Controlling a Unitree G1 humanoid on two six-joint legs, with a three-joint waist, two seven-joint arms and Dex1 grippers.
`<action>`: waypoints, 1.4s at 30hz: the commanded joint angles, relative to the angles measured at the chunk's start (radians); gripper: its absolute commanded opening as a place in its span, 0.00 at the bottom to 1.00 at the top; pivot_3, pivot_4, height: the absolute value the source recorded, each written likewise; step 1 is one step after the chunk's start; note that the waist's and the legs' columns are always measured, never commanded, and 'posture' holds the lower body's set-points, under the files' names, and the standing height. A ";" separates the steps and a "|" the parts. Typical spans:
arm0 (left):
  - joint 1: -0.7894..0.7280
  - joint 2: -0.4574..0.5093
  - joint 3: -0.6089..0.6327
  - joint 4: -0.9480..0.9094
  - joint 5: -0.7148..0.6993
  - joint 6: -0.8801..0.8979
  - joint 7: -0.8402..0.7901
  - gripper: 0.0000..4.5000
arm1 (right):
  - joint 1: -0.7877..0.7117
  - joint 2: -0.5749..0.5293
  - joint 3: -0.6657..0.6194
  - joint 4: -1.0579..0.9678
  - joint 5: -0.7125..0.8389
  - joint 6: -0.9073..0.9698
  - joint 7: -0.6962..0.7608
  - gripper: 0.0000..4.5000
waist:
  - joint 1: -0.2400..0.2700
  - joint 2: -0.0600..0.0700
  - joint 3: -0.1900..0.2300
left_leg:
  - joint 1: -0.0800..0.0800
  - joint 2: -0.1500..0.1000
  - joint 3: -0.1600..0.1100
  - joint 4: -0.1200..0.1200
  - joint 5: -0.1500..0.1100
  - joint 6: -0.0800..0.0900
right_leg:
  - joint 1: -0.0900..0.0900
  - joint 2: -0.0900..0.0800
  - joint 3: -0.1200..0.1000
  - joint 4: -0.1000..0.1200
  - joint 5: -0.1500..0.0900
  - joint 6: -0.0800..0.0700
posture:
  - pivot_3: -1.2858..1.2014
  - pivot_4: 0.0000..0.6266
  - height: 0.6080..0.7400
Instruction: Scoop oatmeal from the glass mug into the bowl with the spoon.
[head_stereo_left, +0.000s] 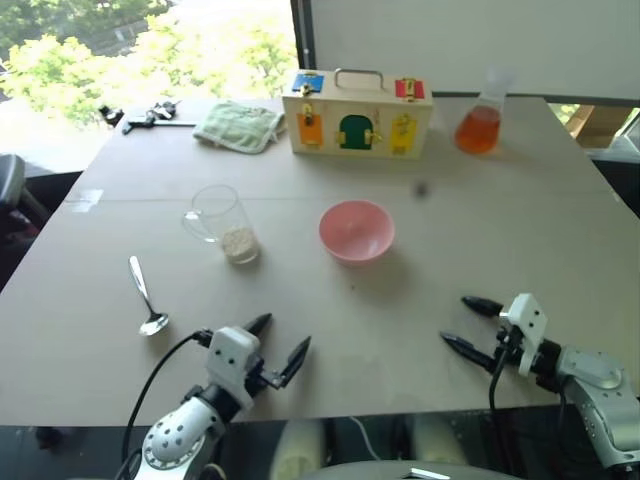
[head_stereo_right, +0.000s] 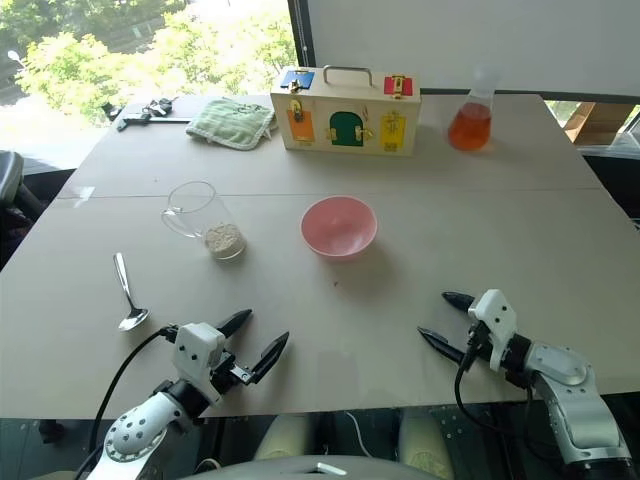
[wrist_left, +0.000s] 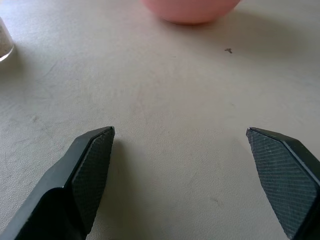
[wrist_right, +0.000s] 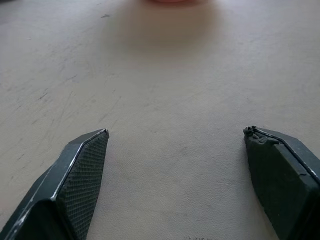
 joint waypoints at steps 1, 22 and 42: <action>0.033 -0.008 0.052 -0.035 -0.031 0.046 0.037 1.00 | 0.002 -0.022 0.034 -0.037 0.013 0.041 0.038 0.97 | -0.001 0.000 0.000 | 0.000 0.000 0.000 0.000 0.000 0.000 | 0.000 0.000 0.000 0.000 0.000 0.000 | 0.52 0.24 1.00; -0.146 0.034 0.627 -0.255 -0.383 0.590 0.432 1.00 | -0.321 -0.134 0.152 -0.358 0.282 0.383 0.209 0.97 | 0.002 -0.012 0.018 | -0.004 -0.001 -0.004 0.001 0.000 0.000 | -0.001 -0.001 -0.001 0.002 0.002 0.003 | 0.52 0.24 1.00; -0.315 0.303 0.658 0.095 -0.334 0.796 0.389 1.00 | -0.320 -0.119 0.157 -0.372 0.267 0.369 0.204 0.97 | 0.003 -0.012 0.018 | -0.003 -0.001 -0.002 0.001 0.001 -0.001 | 0.000 0.000 -0.002 0.002 0.002 0.003 | 0.52 0.24 1.00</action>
